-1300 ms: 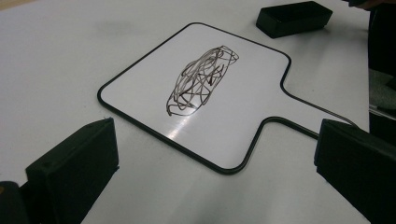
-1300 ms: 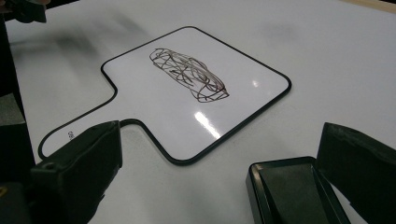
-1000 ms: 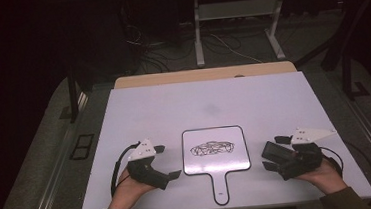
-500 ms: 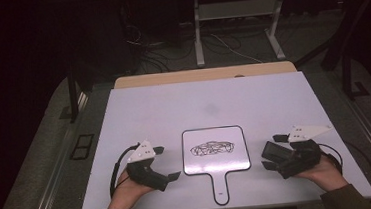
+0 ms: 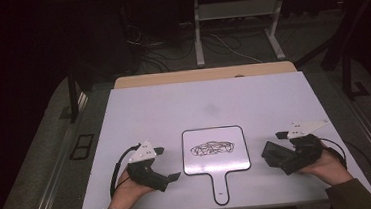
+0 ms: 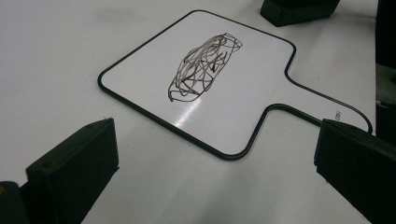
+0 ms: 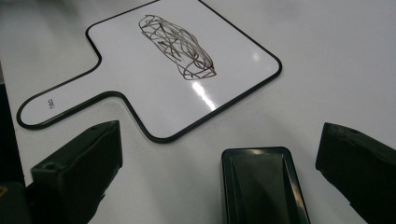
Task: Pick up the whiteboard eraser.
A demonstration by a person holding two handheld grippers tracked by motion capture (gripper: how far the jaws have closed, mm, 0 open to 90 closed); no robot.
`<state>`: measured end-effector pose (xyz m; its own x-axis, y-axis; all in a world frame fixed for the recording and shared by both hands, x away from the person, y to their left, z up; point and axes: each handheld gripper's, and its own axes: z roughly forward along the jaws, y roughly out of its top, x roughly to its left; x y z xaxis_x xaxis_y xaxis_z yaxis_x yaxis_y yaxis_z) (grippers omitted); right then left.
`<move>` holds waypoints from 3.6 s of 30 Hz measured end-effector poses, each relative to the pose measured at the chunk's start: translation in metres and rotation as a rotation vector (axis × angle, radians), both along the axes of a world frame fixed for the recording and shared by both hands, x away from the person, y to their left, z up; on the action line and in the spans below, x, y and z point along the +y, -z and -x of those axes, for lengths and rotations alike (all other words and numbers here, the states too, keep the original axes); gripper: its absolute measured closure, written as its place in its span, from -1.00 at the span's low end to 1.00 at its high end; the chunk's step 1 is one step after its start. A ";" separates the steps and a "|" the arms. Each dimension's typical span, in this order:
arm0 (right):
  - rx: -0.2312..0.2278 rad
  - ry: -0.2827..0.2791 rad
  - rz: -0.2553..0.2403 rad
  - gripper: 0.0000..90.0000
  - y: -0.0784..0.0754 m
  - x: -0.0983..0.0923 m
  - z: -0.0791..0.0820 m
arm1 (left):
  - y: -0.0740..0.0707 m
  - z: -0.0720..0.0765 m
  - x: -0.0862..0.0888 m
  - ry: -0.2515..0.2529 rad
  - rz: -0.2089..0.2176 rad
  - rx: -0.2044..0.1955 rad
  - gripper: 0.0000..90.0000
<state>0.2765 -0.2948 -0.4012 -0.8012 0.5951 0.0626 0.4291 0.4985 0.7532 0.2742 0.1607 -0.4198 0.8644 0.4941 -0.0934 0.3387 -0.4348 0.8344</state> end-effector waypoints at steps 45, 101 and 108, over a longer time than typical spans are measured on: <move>0.144 0.022 0.267 -0.33 0.024 -0.027 -0.011 | 0.003 0.001 0.000 0.016 -0.011 0.012 -1.00; 0.197 0.011 0.257 -0.14 0.021 -0.024 -0.020 | 0.004 0.002 -0.001 0.036 -0.006 0.011 -1.00; 0.205 0.036 0.240 -0.14 0.017 -0.025 -0.021 | 0.005 0.001 0.001 0.031 0.001 0.008 -1.00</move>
